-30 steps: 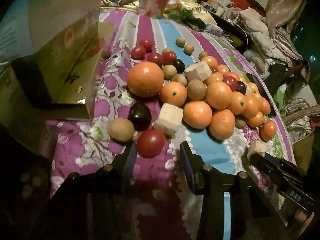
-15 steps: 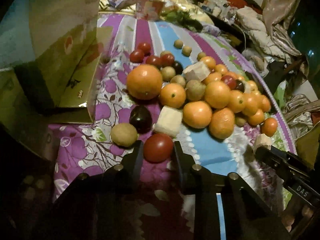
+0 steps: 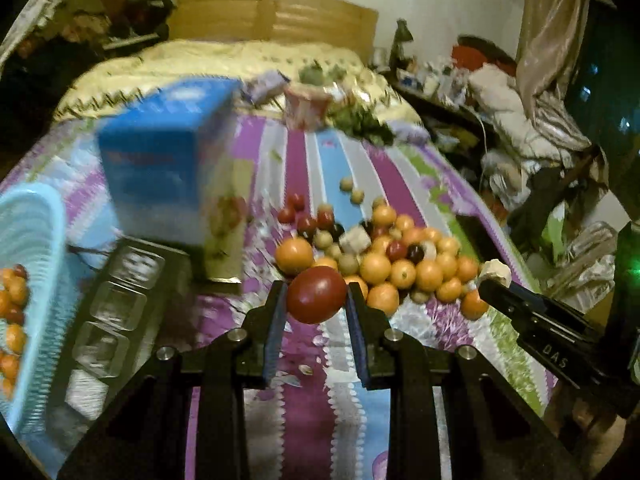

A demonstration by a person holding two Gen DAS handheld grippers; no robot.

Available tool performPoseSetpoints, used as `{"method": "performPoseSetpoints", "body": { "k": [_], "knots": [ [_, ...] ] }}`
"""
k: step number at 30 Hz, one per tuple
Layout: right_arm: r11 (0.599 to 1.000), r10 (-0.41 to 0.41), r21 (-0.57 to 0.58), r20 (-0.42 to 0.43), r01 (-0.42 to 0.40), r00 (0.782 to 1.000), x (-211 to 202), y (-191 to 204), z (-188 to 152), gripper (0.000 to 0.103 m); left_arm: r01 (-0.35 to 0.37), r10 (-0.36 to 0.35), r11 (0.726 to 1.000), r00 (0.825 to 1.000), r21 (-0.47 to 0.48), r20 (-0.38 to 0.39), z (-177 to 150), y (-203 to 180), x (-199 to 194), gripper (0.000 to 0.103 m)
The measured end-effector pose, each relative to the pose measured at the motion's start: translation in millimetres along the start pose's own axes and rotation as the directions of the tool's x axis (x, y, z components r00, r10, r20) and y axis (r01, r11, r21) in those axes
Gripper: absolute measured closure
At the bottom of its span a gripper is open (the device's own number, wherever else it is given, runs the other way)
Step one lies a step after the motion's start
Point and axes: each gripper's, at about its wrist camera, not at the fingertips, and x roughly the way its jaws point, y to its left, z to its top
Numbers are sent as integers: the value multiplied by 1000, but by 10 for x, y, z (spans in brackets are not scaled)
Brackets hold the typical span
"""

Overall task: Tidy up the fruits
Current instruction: 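Carry the red plum and pale cube over the light-blue basket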

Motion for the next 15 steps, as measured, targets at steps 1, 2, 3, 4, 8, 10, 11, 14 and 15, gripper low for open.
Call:
{"method": "performPoseSetpoints", "body": {
  "k": [1,2,3,4,8,10,11,14,15],
  "knots": [
    [1000,3,-17,18,-3,1000,-79,85,48,74,-15,16,1000,1000,-3,25,48,35,-122,73],
    [1000,6,-27,29,-6,1000,-125,138,77,74,-31,31,1000,999,-6,41,91,63,-210,73],
    [999,12,-39,42,-11,999,-187,210,113,74,-37,37,999,998,-15,57,126,105,-300,73],
    [999,17,-46,49,-15,999,-217,255,126,74,-42,43,999,997,-19,67,141,139,-367,73],
    [995,50,-85,82,-43,995,-378,527,242,74,-88,92,995,988,-44,122,233,343,-691,73],
    [993,65,-109,96,-55,993,-434,663,284,74,-106,114,993,983,-58,142,251,450,-822,73],
    [991,74,-123,102,-61,992,-459,753,309,74,-118,127,991,980,-67,150,258,509,-884,73],
    [984,105,-156,112,-87,988,-502,1008,355,74,-129,145,987,975,-101,167,257,694,-1061,73],
    [981,115,-169,114,-95,987,-511,1091,369,74,-136,154,984,972,-111,176,255,768,-1127,73]
  ]
}}
